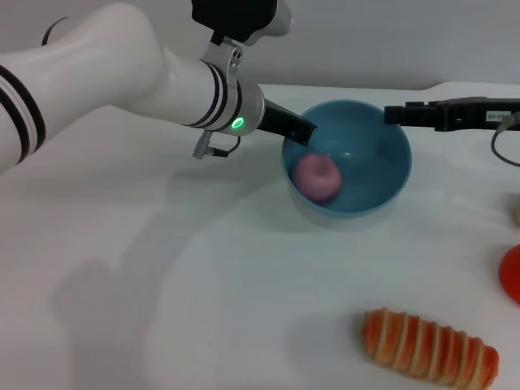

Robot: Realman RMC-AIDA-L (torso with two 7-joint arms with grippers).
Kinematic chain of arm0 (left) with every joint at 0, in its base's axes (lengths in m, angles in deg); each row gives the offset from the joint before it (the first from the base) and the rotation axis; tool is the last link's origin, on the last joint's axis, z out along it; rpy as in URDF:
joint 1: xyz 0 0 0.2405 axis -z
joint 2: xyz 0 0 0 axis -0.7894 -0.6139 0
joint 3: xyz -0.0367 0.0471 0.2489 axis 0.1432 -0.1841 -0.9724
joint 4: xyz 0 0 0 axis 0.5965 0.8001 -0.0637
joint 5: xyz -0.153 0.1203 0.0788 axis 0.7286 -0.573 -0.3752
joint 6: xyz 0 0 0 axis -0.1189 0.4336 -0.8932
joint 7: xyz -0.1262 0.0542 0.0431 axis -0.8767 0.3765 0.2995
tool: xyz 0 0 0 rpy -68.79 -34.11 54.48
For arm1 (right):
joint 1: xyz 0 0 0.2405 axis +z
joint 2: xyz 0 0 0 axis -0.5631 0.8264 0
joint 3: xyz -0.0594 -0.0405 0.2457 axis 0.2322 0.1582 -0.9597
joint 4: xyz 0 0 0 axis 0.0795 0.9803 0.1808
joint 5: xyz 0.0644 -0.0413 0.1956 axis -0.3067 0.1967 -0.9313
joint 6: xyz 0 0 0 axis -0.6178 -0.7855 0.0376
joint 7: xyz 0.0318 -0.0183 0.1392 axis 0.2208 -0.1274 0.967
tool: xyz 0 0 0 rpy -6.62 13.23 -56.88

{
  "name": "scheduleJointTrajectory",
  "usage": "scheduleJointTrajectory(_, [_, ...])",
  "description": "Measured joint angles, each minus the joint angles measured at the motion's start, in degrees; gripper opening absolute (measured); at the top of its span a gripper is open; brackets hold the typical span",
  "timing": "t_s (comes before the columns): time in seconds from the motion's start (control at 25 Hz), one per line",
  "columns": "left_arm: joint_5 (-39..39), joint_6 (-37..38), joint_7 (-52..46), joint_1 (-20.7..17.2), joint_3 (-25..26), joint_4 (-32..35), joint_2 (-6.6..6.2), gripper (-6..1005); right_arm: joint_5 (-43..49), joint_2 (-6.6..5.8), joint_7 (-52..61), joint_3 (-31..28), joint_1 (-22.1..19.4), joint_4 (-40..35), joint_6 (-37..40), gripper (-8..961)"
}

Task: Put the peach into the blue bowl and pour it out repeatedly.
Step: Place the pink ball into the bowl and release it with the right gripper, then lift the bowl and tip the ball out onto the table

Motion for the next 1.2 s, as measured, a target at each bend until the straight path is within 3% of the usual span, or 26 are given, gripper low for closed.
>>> scheduleJointTrajectory(0.08, [0.23, -0.14, 0.01, -0.16, 0.0, -0.03, 0.0, 0, -0.04, 0.0, -1.21, -0.07, -0.85, 0.23, -2.07, 530])
scheduleJointTrajectory(0.16, [0.27, -0.87, 0.08, -0.44, -0.29, -0.04, -0.01, 0, -0.59, -0.01, -3.38, -0.38, -2.73, -0.06, -4.51, 536])
scheduleJointTrajectory(0.36, [0.89, -9.22, 0.32, -2.96, -5.21, 2.42, -0.16, -1, -7.72, 0.04, -9.72, -1.78, -12.08, -0.53, -10.61, 546])
scheduleJointTrajectory(0.52, [0.8, -15.0, 1.07, -3.09, -9.36, 2.85, -0.26, 0, -16.84, 0.26, -18.81, -7.8, -19.42, 1.94, -8.42, 545])
scheduleJointTrajectory(0.68, [0.64, -20.33, 2.76, -2.04, -12.26, 2.95, -0.08, -1, -19.01, 0.21, -27.31, -15.13, -23.93, 9.19, -5.56, 545])
scheduleJointTrajectory(0.96, [0.56, -31.56, 7.93, -1.36, -20.18, 3.8, 0.06, -1, -19.45, 0.23, -37.94, -25.62, -28.31, 20.09, -3.17, 546])
scheduleJointTrajectory(1.2, [0.53, -40.08, 16.93, -1.98, -27.77, 6.34, 0.08, 0, -19.47, 0.18, -42.68, -27.05, -28.34, 24.05, -0.55, 546])
